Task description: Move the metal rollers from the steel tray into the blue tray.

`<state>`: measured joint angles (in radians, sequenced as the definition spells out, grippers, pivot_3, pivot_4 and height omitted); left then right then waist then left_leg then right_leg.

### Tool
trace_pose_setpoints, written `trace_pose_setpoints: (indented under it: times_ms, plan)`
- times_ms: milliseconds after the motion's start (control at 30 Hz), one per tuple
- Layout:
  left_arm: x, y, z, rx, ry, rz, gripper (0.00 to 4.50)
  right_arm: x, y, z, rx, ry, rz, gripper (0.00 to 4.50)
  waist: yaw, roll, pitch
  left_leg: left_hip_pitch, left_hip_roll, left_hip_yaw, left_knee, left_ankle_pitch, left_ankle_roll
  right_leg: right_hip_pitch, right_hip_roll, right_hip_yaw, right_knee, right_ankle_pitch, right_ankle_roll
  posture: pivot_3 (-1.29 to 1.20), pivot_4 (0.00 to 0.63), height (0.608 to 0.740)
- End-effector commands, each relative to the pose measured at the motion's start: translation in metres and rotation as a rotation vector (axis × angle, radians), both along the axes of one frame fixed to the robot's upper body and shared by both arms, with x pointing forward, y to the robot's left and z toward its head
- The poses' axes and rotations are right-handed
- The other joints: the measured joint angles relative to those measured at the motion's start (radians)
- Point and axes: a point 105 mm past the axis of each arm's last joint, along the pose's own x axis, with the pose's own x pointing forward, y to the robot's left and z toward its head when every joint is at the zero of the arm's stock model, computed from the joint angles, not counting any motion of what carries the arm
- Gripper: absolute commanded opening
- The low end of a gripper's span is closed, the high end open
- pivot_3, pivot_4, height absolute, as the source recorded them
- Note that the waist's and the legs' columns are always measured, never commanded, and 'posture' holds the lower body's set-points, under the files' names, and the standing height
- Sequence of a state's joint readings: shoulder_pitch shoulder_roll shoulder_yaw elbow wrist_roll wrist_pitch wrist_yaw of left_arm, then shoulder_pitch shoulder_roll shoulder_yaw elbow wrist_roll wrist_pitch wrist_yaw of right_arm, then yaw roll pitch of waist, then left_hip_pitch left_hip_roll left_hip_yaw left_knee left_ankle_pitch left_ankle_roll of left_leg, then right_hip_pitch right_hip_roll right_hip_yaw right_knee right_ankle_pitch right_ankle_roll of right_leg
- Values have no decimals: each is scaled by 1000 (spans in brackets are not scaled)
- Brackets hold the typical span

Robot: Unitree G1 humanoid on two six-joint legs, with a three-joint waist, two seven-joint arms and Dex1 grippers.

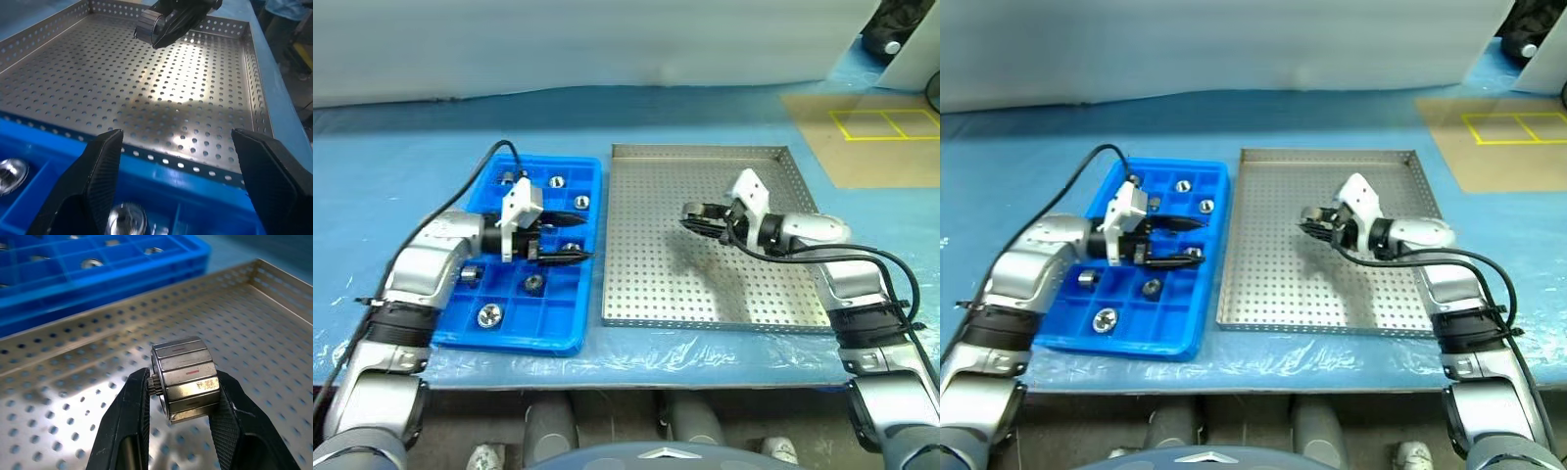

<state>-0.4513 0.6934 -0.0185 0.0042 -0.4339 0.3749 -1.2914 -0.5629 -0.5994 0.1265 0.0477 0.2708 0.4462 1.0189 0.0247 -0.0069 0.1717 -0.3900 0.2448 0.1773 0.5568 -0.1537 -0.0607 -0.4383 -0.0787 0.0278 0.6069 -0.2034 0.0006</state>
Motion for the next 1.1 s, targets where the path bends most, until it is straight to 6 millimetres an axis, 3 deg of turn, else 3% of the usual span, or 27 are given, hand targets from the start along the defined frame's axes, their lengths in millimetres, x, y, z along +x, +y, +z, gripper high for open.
trace_pose_setpoints:
  times_ms: [33,200,433,700,1033,1100]
  plan:
    - [-17,13,15,9,-33,19,3741,-6,32,12,5,-19,172,1239,14,0,0,0,0,0,0,0,0,0,0,0,0,0,0,18,150,740]
    - [-39,29,13,44,-1,70,3741,-20,68,9,5,22,373,1239,48,0,0,0,1,0,0,1,-1,0,0,-1,2,0,0,117,150,740]
    - [-80,35,4,76,64,87,3741,-41,114,4,27,70,596,1239,78,-1,1,-1,2,-1,-1,1,-2,-1,0,-2,2,0,0,244,150,740]
    - [-106,39,5,77,85,181,3741,-59,130,-9,26,154,737,1239,116,-1,1,-3,4,-3,-2,2,-4,-2,0,-4,2,-1,0,373,150,740]
    - [-111,34,5,61,83,223,3741,-68,136,-25,-10,214,814,1239,159,-1,1,-4,8,-5,-3,3,-6,-3,3,-4,2,-1,-2,410,150,740]
    - [-109,33,4,57,79,223,3741,-67,139,-24,4,212,812,1989,160,-1,1,-4,8,-5,-3,3,-6,-3,3,-4,2,-1,-2,408,150,740]
